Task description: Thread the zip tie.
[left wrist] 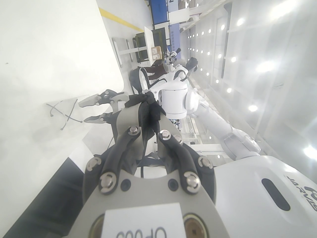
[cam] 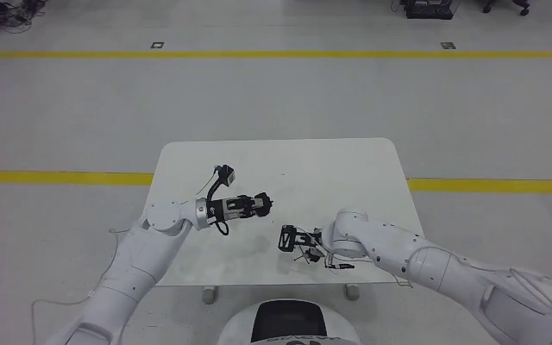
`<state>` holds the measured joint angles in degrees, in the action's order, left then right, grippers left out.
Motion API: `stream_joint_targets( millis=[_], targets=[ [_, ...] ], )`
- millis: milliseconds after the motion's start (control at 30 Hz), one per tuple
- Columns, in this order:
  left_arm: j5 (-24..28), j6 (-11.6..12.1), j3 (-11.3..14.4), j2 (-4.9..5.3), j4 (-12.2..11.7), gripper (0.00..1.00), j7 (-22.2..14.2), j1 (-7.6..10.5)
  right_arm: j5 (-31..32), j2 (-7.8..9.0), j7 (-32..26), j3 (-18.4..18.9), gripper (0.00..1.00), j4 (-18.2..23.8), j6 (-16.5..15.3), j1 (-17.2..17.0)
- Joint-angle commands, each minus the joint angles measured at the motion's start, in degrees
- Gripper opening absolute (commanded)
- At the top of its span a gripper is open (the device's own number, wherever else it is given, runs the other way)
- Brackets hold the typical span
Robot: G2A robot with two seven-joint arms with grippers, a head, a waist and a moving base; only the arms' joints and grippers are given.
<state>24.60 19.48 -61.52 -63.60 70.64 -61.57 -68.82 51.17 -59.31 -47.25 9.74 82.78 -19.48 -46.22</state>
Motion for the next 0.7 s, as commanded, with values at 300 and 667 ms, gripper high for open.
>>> stream_joint_targets(
  millis=[300, 667],
  targets=[
    [0.0, 0.0, 0.0, 0.0, 0.0, 0.0, 0.0, 0.0, -1.9, -2.19, -2.8, 0.0, 0.29, -2.5, 0.0, -0.7],
    [0.0, 0.0, 0.0, 0.0, 0.0, 0.0, 0.0, 0.0, -2.9, -4.14, -3.3, 0.0, 0.24, -6.0, 0.0, -0.8]
  ],
)
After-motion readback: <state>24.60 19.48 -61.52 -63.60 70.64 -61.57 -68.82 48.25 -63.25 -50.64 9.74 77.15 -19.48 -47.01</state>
